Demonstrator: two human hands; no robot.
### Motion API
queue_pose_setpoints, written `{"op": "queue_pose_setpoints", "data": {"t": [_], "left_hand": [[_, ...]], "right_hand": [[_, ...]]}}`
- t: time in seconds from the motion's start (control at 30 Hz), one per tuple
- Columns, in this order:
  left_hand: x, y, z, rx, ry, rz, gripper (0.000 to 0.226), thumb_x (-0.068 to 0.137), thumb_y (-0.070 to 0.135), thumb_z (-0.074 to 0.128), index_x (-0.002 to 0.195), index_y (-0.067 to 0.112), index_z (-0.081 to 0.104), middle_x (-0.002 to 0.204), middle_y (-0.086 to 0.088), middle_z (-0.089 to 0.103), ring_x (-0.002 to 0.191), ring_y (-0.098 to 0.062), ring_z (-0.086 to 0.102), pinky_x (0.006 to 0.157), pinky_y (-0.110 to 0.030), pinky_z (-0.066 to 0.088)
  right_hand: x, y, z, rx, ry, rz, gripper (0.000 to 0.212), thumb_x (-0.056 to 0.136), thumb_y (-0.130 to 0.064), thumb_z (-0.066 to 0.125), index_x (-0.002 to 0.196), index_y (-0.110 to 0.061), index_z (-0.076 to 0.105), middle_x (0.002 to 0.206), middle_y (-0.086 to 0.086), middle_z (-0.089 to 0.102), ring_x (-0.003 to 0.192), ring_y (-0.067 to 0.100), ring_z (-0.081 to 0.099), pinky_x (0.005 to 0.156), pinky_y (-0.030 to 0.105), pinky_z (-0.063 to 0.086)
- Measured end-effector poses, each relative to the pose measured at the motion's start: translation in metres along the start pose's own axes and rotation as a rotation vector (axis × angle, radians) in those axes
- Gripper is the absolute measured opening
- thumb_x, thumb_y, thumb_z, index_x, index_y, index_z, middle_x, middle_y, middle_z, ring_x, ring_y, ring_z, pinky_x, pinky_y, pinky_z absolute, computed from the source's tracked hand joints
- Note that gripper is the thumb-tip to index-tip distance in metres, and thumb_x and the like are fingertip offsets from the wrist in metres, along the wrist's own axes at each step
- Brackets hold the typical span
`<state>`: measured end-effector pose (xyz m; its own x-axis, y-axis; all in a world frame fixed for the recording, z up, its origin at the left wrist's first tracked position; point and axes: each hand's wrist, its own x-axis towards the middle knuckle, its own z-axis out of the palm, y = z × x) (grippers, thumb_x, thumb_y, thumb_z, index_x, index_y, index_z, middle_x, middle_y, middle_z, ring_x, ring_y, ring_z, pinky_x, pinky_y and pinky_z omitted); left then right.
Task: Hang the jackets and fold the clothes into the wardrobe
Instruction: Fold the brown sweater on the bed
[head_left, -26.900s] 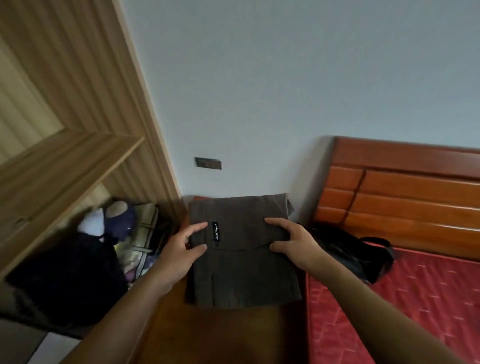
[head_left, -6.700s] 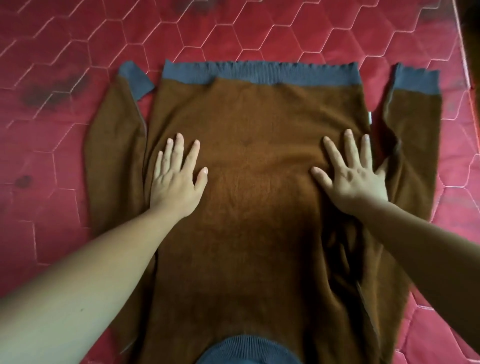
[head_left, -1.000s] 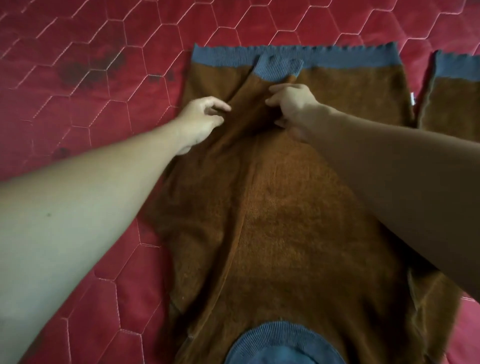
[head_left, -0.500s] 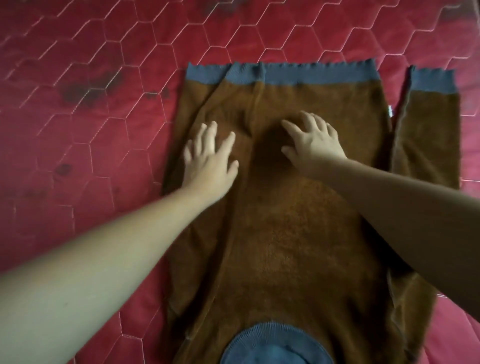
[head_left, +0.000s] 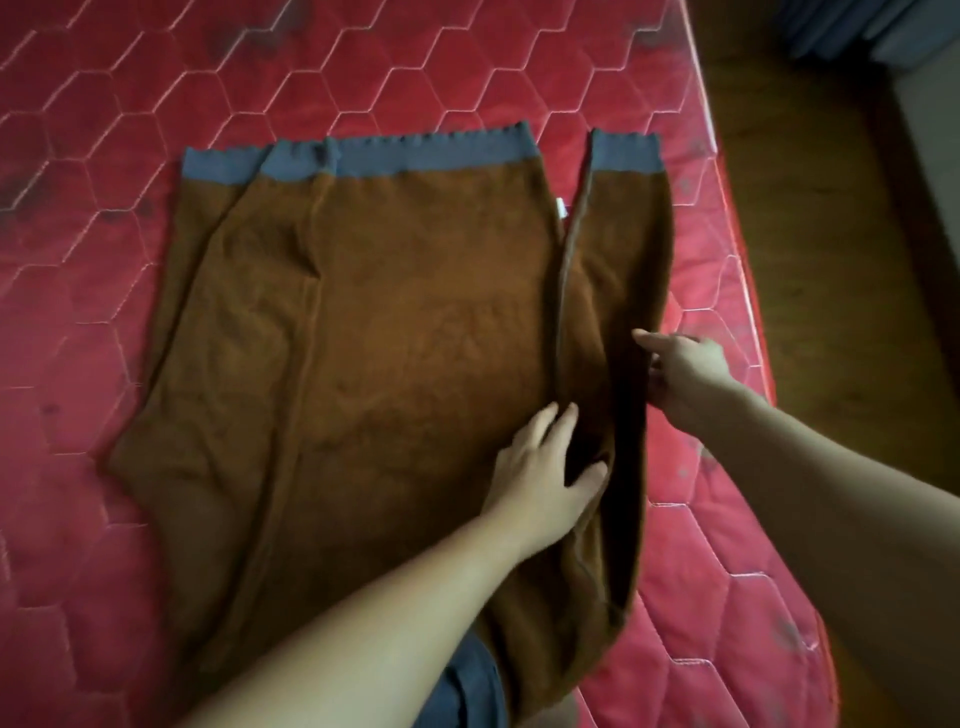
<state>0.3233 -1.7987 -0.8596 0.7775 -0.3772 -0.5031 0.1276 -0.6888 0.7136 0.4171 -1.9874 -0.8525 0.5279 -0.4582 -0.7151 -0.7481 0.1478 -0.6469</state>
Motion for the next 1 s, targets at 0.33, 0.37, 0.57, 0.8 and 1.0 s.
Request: {"op": "queue_pose_setpoints", "data": {"t": [0.33, 0.37, 0.57, 0.8, 1.0], "left_hand": [[0.016, 0.013, -0.071, -1.192, 0.233, -0.396, 0.045, 0.103, 0.054, 0.038, 0.113, 0.024, 0.07, 0.111, -0.001, 0.076, 0.105, -0.014, 0.071, 0.102, -0.037, 0.053], [0.012, 0.003, -0.077, -1.248, 0.289, -0.426, 0.047, 0.103, 0.055, 0.036, 0.116, 0.024, 0.07, 0.114, -0.003, 0.075, 0.105, -0.016, 0.071, 0.101, -0.039, 0.054], [-0.015, -0.045, -0.084, -1.112, 0.373, -0.558, 0.051, 0.102, 0.043, 0.054, 0.149, 0.033, 0.04, 0.142, 0.007, 0.054, 0.128, -0.018, 0.053, 0.112, -0.047, 0.035], [-0.008, -0.078, -0.075, -0.769, 0.381, -0.501, 0.035, 0.095, 0.008, 0.058, 0.124, 0.027, 0.054, 0.108, 0.006, 0.073, 0.099, -0.013, 0.07, 0.095, -0.04, 0.058], [-0.008, -0.077, -0.087, -0.598, 0.451, -0.454, 0.053, 0.093, 0.014, 0.061, 0.137, 0.028, 0.036, 0.114, 0.003, 0.066, 0.101, -0.016, 0.066, 0.089, -0.029, 0.054]], "right_hand": [[-0.093, -0.034, 0.111, -0.612, -0.564, -0.739, 0.069, 0.08, -0.018, 0.06, 0.149, -0.02, 0.05, 0.14, 0.003, 0.062, 0.13, 0.014, 0.054, 0.114, 0.022, 0.035], [-0.097, -0.028, 0.123, -0.778, -0.614, -0.796, 0.065, 0.088, -0.02, 0.061, 0.152, -0.021, 0.047, 0.148, 0.007, 0.055, 0.138, 0.018, 0.047, 0.117, 0.02, 0.028], [-0.083, -0.012, 0.149, -1.64, -0.435, -1.164, 0.039, 0.107, -0.041, 0.037, 0.131, -0.025, 0.063, 0.139, 0.012, 0.058, 0.13, 0.035, 0.052, 0.107, 0.041, 0.04], [-0.075, -0.093, 0.177, -1.901, -0.162, -1.204, 0.02, 0.097, -0.026, 0.059, 0.104, -0.013, 0.072, 0.11, 0.011, 0.07, 0.104, 0.035, 0.067, 0.076, 0.04, 0.049], [-0.071, -0.076, 0.237, -1.787, -0.265, -1.151, 0.065, 0.094, -0.023, 0.059, 0.152, -0.035, 0.033, 0.144, 0.01, 0.04, 0.13, 0.035, 0.043, 0.086, 0.051, 0.052]]}}
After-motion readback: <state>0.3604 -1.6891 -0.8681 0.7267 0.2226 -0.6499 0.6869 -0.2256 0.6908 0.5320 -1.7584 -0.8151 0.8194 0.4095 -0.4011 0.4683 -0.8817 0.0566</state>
